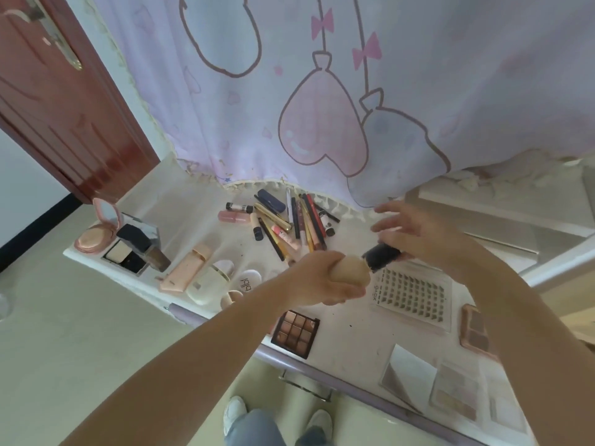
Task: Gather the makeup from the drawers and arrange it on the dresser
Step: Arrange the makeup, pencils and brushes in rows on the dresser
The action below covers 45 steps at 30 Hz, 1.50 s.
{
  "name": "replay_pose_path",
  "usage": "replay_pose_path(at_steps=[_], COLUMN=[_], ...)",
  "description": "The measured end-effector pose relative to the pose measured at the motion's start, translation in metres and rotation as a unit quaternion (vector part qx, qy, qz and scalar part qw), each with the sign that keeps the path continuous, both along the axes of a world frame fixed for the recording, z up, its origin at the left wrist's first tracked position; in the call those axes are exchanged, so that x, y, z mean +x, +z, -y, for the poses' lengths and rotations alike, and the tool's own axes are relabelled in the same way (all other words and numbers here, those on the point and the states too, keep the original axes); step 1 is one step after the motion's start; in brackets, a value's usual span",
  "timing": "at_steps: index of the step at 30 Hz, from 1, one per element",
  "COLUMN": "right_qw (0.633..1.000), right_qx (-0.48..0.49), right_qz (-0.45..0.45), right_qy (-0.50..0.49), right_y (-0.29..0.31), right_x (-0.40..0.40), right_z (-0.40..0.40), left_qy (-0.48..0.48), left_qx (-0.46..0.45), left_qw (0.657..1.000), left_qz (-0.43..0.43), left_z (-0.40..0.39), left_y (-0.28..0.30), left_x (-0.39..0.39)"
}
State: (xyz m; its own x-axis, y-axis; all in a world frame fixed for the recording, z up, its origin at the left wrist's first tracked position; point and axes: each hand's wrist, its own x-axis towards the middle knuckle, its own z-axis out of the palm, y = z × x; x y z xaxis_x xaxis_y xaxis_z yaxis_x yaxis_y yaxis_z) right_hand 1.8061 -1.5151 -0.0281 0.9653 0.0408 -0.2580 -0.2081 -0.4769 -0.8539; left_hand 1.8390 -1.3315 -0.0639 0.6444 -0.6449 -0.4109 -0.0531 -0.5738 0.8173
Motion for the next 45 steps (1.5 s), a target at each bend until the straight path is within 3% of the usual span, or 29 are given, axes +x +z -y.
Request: replay_pose_path(at_steps=[5, 7, 9, 12, 15, 18, 23, 27, 32, 36, 40, 43, 45], right_qw=[0.984, 0.982, 0.985, 0.967, 0.944, 0.917, 0.898, 0.923, 0.928, 0.900, 0.880, 0.864, 0.873], right_qx=[0.086, 0.035, -0.075, -0.239, -0.302, -0.370, -0.415, -0.362, -0.359, -0.422, -0.446, -0.483, -0.482], right_qz=[-0.040, -0.055, -0.072, -0.081, -0.067, -0.062, -0.040, -0.055, -0.046, -0.041, -0.127, -0.105, -0.037], right_qy=[-0.152, -0.175, -0.136, 0.029, 0.113, 0.137, 0.141, 0.121, 0.094, 0.104, 0.100, 0.096, 0.056], right_y=[-0.040, -0.070, -0.103, -0.144, -0.171, -0.191, -0.178, -0.174, -0.174, -0.163, -0.157, -0.157, -0.167], right_x=[-0.021, -0.032, -0.041, -0.060, -0.072, -0.074, -0.080, -0.083, -0.088, -0.106, -0.125, -0.132, -0.136], right_z=[0.021, 0.016, 0.010, 0.001, -0.009, -0.005, -0.006, -0.004, -0.003, -0.001, -0.003, -0.006, -0.004], left_qy=[0.026, 0.026, 0.036, 0.048, 0.034, 0.041, 0.012, 0.042, 0.044, 0.043, 0.027, 0.024, 0.040], left_qx=[0.032, 0.045, 0.044, 0.039, 0.044, 0.042, 0.054, 0.046, 0.041, 0.044, 0.042, 0.032, 0.027], left_qw=[0.998, 0.997, 0.997, 0.996, 0.998, 0.998, 0.996, 0.994, 0.995, 0.995, 0.996, 0.998, 0.998], left_qz=[-0.053, -0.052, -0.046, -0.057, -0.036, -0.039, -0.074, -0.095, -0.078, -0.077, -0.069, -0.046, -0.033], left_z=[0.014, 0.021, 0.027, 0.028, 0.024, 0.020, 0.013, 0.009, 0.008, 0.007, 0.003, -0.004, -0.010], left_y=[-0.033, -0.048, -0.060, -0.073, -0.087, -0.097, -0.109, -0.116, -0.119, -0.123, -0.120, -0.115, -0.113], left_x=[0.001, 0.000, -0.002, -0.008, -0.016, -0.021, -0.030, -0.032, -0.027, -0.025, -0.027, -0.030, -0.033])
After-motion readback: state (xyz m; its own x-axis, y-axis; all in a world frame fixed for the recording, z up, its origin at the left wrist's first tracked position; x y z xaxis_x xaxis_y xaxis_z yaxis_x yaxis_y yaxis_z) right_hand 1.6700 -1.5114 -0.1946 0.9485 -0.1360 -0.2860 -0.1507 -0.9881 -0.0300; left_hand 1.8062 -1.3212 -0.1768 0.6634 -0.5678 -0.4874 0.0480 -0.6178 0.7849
